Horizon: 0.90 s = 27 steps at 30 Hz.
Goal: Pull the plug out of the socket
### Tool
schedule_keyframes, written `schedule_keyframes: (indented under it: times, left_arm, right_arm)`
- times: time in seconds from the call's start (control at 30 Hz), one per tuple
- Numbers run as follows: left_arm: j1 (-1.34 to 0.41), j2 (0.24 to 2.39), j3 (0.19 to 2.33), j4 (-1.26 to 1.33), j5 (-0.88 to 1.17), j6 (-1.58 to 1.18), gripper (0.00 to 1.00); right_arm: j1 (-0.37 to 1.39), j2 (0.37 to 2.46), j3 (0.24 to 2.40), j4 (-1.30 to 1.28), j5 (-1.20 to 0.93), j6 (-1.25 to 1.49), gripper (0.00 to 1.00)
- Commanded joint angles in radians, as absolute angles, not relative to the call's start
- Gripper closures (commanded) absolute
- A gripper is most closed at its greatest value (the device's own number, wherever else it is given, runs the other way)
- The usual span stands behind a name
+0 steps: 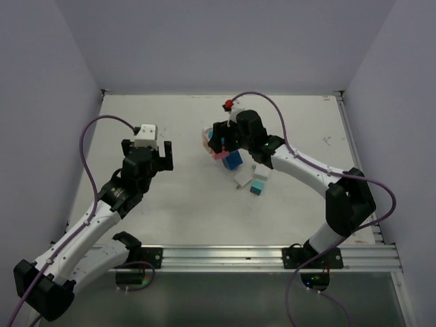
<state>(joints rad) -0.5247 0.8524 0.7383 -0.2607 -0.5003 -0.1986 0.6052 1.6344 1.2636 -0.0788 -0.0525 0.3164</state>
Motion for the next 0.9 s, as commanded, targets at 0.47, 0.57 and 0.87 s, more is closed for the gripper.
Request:
schedule_keyframes:
  times: [0.47,0.57,0.87]
  left_arm:
    - [-0.52,0.597,0.666,-0.336,-0.607,-0.359,0.0]
    - [-0.52,0.606,0.666,-0.334,-0.638,-0.342,0.0]
    - [-0.519,0.643,0.67,-0.342,-0.643,-0.341,0.01]
  right_arm:
    - [1.006,1.611,0.933,0.196,0.017,0.256,0.63]
    - [1.034,1.631,0.914,0.216,0.073,0.252,0.54]
    - [1.066,1.655,0.879,0.241,0.164,0.262,0.28]
